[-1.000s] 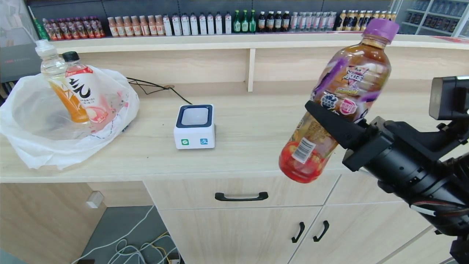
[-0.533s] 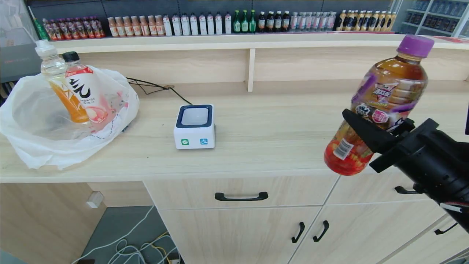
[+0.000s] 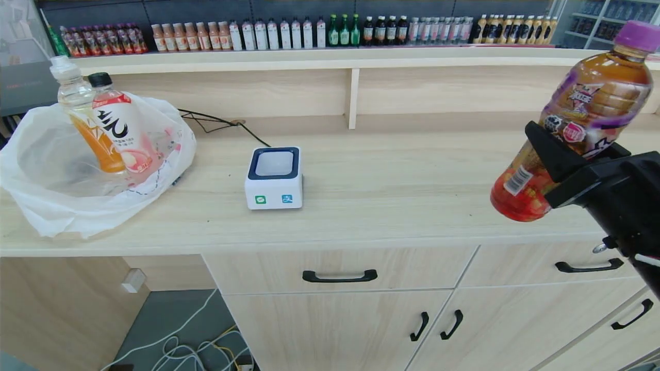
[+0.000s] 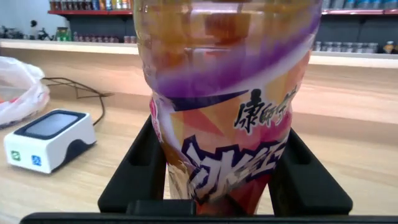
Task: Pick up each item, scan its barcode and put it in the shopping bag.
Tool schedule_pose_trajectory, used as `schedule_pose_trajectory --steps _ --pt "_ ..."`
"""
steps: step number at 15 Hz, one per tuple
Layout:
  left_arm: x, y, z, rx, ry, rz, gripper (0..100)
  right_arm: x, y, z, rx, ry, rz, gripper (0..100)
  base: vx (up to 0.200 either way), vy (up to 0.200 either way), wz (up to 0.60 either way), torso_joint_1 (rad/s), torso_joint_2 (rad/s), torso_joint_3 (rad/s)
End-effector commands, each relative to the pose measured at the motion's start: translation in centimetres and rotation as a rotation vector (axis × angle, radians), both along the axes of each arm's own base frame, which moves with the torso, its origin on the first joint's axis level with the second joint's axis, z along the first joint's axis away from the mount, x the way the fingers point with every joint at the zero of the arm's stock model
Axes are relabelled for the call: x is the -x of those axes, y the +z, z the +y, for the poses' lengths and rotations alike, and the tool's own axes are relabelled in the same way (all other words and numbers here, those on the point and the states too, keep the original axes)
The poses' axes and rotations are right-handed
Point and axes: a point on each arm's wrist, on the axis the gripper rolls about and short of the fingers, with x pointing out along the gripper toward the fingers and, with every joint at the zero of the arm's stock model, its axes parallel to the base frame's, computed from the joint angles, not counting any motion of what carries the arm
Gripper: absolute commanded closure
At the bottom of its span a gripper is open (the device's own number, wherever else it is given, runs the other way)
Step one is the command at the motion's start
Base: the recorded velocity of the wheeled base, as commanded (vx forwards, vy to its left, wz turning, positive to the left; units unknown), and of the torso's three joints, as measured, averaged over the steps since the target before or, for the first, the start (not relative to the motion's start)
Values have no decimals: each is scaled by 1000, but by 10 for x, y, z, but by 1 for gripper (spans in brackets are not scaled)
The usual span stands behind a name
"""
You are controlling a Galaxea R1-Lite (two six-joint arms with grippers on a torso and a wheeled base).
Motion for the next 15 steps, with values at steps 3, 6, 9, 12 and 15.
schedule_pose_trajectory --steps 3,6,9,12,15 --pt "0 0 0 3 1 0 0 -2 2 -2 -25 -98 7 100 0 67 0 2 -1 1" --pt "0 0 0 3 0 0 0 2 2 -3 -55 -164 19 100 0 200 0 4 2 -2" --pt "0 0 0 3 0 -2 0 5 -3 2 -26 -94 28 100 0 200 0 6 4 1" --pt "0 0 0 5 1 0 0 8 -9 3 -7 -64 45 100 0 200 0 1 4 -1" --pt "0 0 0 6 1 0 0 8 -10 4 -4 -58 49 100 0 200 0 6 4 -1"
